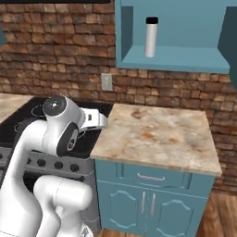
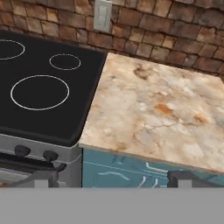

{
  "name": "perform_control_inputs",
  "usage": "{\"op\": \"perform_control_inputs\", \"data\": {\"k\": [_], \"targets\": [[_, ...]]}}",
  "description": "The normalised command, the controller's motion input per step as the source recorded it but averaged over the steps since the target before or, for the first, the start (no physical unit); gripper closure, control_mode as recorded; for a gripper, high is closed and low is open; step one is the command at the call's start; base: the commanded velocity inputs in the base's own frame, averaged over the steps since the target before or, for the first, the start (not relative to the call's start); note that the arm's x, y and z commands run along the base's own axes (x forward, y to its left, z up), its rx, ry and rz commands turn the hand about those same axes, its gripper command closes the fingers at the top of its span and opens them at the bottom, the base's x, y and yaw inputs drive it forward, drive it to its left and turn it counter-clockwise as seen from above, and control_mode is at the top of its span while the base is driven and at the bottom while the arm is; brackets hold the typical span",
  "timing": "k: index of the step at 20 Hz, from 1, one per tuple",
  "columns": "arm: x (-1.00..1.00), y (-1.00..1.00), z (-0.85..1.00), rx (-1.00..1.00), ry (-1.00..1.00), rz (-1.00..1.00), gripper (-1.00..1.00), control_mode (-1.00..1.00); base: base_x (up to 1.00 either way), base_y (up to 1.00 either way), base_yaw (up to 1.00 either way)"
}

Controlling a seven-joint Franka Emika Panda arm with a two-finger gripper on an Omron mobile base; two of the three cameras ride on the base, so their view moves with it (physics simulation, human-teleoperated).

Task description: Sort all alcoholic drinks to one cabinet, and non-alcoholic drinks to the other.

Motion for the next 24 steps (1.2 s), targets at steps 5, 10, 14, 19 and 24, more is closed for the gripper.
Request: {"op": "perform_control_inputs", "data": {"k": [5,10,14,19,24], "targets": [[0.00,0.00,0.00,0.00,0.00,0.00,-1.00,1.00,-0.55,1.00,0.26],[0.00,0.00,0.00,0.00,0.00,0.00,-1.00,1.00,-0.32,1.00,0.13],[0.00,0.00,0.00,0.00,0.00,0.00,-1.00,1.00,-0.07,1.00,0.02],[0.00,0.00,0.00,0.00,0.00,0.00,-1.00,1.00,0.00,1.00,0.00],[0.00,0.00,0.00,0.00,0.00,0.00,-1.00,1.00,0.05,1.00,-0.07]]}}
